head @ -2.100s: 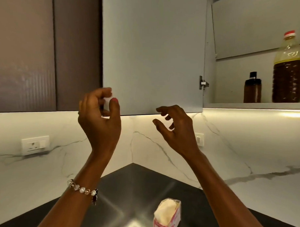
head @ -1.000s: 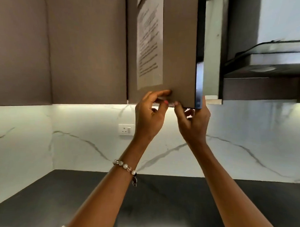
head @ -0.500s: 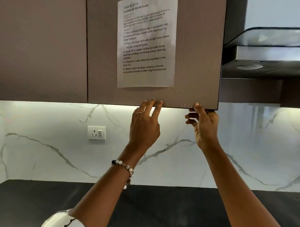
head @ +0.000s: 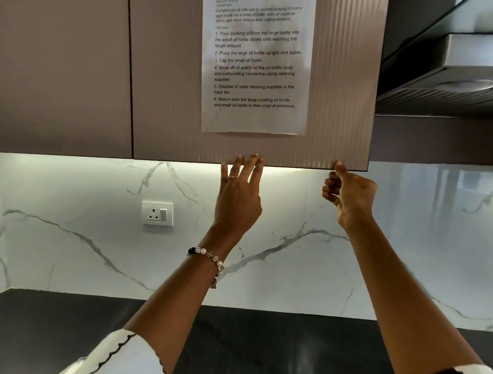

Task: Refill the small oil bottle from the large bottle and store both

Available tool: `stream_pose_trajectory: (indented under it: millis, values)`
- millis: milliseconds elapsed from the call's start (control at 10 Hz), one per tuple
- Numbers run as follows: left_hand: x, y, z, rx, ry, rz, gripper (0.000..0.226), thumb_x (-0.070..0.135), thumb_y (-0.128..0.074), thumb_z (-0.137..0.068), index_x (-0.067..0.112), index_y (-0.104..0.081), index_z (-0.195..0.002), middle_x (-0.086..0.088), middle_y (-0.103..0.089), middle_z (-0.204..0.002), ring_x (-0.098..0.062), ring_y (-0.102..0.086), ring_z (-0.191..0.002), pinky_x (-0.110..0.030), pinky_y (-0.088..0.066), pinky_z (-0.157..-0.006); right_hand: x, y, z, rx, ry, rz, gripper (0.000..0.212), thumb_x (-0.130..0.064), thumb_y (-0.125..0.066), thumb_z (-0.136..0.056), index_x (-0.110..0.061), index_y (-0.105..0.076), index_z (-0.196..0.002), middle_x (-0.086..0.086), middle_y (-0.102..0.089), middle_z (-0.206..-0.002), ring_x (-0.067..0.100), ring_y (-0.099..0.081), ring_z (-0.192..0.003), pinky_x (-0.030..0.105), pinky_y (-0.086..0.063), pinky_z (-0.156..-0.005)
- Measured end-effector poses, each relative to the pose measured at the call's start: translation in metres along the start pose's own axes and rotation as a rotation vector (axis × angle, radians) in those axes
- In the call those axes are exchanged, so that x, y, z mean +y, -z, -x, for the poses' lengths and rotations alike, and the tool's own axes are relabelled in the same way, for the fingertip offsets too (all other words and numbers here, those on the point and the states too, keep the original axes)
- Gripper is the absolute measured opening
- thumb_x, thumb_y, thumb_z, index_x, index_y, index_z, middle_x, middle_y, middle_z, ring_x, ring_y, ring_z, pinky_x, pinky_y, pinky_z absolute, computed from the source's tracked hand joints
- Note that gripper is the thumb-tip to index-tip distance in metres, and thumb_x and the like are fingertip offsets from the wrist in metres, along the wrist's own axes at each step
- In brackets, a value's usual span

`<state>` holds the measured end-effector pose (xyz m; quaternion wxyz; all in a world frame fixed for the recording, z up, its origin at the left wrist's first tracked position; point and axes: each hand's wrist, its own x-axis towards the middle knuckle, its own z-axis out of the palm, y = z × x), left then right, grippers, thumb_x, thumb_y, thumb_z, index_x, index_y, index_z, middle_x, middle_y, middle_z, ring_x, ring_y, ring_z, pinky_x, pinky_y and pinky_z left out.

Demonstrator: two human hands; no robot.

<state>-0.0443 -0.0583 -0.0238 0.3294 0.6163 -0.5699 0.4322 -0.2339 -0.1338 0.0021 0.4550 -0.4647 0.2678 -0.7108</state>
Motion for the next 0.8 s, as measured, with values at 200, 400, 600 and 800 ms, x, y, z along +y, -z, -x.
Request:
stream_pose_trajectory:
  millis: [200, 400, 600, 800]
  values:
    - [-0.008, -0.007, -0.006, -0.002, -0.029, 0.014, 0.069, 0.007, -0.064, -0.077, 0.009, -0.042, -0.143, -0.007, -0.043, -0.148, -0.029, -0.036, -0.139, -0.049, -0.017, -0.118, 0.000, -0.013, -0.005, 0.115, 0.068, 0.126, 0.028, -0.033, -0.067, -0.087, -0.013, -0.061, -0.068, 0.004, -0.063, -0.064, 0.012, -0.056, -0.045, 0.026, -0.054, -0.045]
    - [-0.016, -0.007, -0.004, 0.046, -0.038, 0.084, 0.060, 0.010, -0.064, -0.078, 0.011, -0.049, -0.136, -0.007, -0.050, -0.142, -0.028, -0.041, -0.135, -0.050, -0.022, -0.115, -0.001, -0.012, -0.003, 0.151, 0.142, 0.349, 0.030, -0.038, -0.064, -0.088, -0.016, -0.060, -0.069, 0.004, -0.066, -0.070, 0.013, -0.060, -0.050, 0.028, -0.055, -0.051]
    - [-0.033, -0.004, 0.010, 0.151, 0.021, 0.055, 0.052, 0.004, -0.061, -0.076, 0.008, -0.054, -0.127, -0.012, -0.055, -0.132, -0.030, -0.049, -0.126, -0.045, -0.037, -0.108, 0.013, -0.012, 0.019, 0.153, 0.660, 0.761, 0.020, -0.025, -0.059, -0.092, -0.006, -0.063, -0.096, 0.012, -0.066, -0.096, 0.024, -0.059, -0.088, 0.026, -0.044, -0.075]
    - [-0.042, 0.004, 0.018, 0.148, 0.090, -0.051, 0.062, 0.004, -0.057, -0.078, 0.006, -0.045, -0.138, -0.017, -0.046, -0.144, -0.034, -0.039, -0.137, -0.050, -0.028, -0.115, 0.011, -0.024, 0.045, -0.122, 0.980, 1.220, 0.041, -0.024, -0.064, -0.087, -0.008, -0.055, -0.124, 0.017, -0.057, -0.126, 0.035, -0.051, -0.116, 0.046, -0.042, -0.092]
